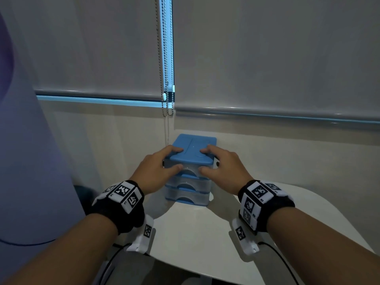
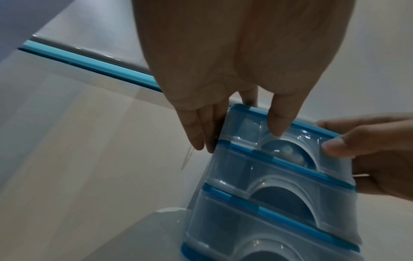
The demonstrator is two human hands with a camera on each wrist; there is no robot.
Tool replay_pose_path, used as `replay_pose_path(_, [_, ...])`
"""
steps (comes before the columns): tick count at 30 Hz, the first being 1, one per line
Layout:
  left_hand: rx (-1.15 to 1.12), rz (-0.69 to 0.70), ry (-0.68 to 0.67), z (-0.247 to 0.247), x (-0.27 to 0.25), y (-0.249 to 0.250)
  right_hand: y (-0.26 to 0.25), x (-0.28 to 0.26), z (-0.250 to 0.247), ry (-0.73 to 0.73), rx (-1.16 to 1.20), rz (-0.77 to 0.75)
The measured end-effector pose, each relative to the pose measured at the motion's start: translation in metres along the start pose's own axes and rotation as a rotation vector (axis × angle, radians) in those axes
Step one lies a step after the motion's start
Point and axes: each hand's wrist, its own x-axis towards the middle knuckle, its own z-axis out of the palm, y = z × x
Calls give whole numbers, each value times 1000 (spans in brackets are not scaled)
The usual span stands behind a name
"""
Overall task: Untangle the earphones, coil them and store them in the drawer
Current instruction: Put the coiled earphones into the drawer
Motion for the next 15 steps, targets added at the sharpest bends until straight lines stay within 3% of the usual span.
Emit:
replay_pose_path(3, [-26,0,6,4,-5,7,-1,-1,-2,-5,3,-4])
replay_pose_path(9, [370,62,76,16,-13,38,-10,-1,-10,-92,-122,-25])
replay_pose_path(15, [496,46,44,11,-10,52,-23,-3,-23,-180,-181,10])
